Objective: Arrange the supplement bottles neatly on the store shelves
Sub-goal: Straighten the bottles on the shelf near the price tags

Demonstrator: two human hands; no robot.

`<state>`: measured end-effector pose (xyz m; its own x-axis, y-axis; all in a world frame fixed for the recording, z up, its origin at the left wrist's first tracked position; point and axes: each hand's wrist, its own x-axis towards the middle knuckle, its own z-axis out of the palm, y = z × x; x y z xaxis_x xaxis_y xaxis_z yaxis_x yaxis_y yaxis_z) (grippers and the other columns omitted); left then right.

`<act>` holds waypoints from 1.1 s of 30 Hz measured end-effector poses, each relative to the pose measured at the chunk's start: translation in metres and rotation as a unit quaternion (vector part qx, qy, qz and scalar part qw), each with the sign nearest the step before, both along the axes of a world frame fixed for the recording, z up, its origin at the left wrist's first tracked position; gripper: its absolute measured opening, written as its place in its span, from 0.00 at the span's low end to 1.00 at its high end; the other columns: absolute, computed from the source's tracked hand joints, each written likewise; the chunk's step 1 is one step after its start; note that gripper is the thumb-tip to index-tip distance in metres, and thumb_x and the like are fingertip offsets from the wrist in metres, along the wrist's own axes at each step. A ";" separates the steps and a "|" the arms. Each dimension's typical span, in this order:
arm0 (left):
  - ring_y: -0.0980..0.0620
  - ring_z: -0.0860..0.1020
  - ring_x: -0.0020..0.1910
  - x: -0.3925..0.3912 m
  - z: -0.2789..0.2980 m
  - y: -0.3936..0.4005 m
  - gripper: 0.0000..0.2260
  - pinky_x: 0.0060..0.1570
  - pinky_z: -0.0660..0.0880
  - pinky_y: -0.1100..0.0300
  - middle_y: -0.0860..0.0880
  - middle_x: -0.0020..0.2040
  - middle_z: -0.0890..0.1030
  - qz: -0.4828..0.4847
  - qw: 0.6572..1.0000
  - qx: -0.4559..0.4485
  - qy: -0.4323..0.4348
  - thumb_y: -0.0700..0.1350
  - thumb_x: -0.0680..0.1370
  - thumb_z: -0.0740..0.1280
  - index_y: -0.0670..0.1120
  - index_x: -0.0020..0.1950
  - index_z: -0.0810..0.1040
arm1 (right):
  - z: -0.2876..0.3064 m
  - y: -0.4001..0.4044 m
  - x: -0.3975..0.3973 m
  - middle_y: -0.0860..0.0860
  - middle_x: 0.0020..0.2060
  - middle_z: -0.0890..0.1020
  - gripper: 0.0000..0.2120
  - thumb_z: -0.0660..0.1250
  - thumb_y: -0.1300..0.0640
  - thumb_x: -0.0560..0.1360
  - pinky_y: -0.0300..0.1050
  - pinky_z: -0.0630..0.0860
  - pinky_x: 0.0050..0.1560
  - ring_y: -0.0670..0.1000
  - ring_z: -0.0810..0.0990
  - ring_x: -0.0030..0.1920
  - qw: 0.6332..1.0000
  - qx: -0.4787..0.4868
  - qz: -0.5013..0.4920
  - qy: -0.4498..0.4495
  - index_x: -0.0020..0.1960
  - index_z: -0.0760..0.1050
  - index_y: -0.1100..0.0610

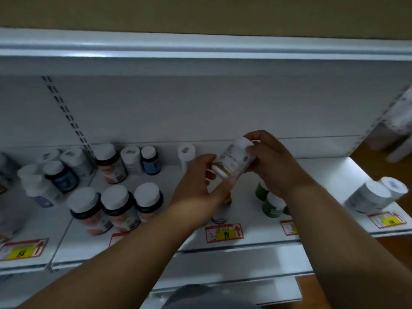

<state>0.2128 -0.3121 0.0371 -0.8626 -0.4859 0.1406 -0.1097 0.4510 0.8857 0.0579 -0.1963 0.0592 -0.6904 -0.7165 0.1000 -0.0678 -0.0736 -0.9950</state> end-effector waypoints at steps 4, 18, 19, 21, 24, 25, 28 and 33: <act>0.67 0.78 0.43 -0.016 0.002 0.025 0.21 0.38 0.74 0.72 0.68 0.48 0.79 -0.033 0.998 0.055 0.025 0.66 0.63 0.68 0.67 0.54 0.69 | 0.015 0.033 0.008 0.52 0.42 0.82 0.10 0.62 0.59 0.67 0.46 0.79 0.41 0.54 0.81 0.46 1.000 0.004 -0.013 -0.006 0.44 0.79 0.50; 0.67 0.76 0.52 -0.063 -0.011 0.111 0.31 0.45 0.75 0.72 0.63 0.57 0.74 -0.074 0.993 0.062 0.070 0.66 0.65 0.69 0.62 0.65 0.64 | 0.016 0.124 -0.021 0.42 0.46 0.83 0.13 0.68 0.42 0.69 0.38 0.80 0.41 0.42 0.83 0.46 0.981 0.105 -0.102 0.127 0.53 0.78 0.42; 0.66 0.76 0.52 -0.062 -0.011 0.115 0.31 0.46 0.74 0.72 0.63 0.58 0.75 -0.060 0.993 0.062 0.075 0.67 0.65 0.68 0.61 0.65 0.64 | 0.018 0.124 -0.022 0.42 0.47 0.83 0.11 0.69 0.44 0.71 0.37 0.80 0.41 0.42 0.83 0.47 0.983 0.100 -0.088 0.129 0.53 0.78 0.42; 0.62 0.76 0.53 -0.054 -0.013 0.123 0.33 0.50 0.75 0.66 0.59 0.58 0.76 -0.025 0.995 0.068 0.072 0.67 0.65 0.67 0.56 0.66 0.66 | 0.018 0.123 -0.024 0.43 0.47 0.84 0.08 0.69 0.48 0.74 0.38 0.80 0.43 0.43 0.83 0.47 0.986 0.083 -0.063 0.130 0.53 0.80 0.43; 0.61 0.76 0.52 -0.027 -0.016 0.135 0.33 0.50 0.74 0.67 0.59 0.56 0.76 0.051 0.994 0.071 0.060 0.67 0.65 0.68 0.56 0.67 0.66 | 0.009 0.118 -0.017 0.43 0.48 0.84 0.08 0.69 0.50 0.75 0.39 0.81 0.46 0.44 0.83 0.48 0.990 0.063 -0.005 0.123 0.53 0.80 0.43; 0.62 0.76 0.52 -0.016 -0.017 0.138 0.32 0.49 0.73 0.69 0.59 0.56 0.76 0.077 0.993 0.068 0.059 0.67 0.66 0.68 0.57 0.66 0.66 | 0.005 0.114 -0.011 0.43 0.48 0.84 0.08 0.68 0.49 0.75 0.39 0.80 0.46 0.44 0.83 0.48 0.989 0.063 0.022 0.129 0.54 0.80 0.43; 0.62 0.77 0.51 0.024 -0.022 0.148 0.29 0.47 0.72 0.70 0.59 0.56 0.77 0.147 0.985 0.064 0.060 0.65 0.67 0.69 0.57 0.64 0.67 | -0.008 0.099 0.018 0.44 0.47 0.84 0.08 0.69 0.52 0.76 0.36 0.78 0.44 0.44 0.83 0.48 0.986 0.039 0.111 0.119 0.54 0.81 0.46; 0.59 0.77 0.52 0.098 -0.021 0.150 0.29 0.52 0.74 0.64 0.60 0.54 0.77 0.236 0.969 0.055 0.049 0.65 0.67 0.69 0.58 0.65 0.67 | -0.008 0.072 0.082 0.49 0.47 0.85 0.09 0.70 0.54 0.76 0.43 0.80 0.44 0.50 0.84 0.48 0.972 0.018 0.219 0.079 0.55 0.81 0.49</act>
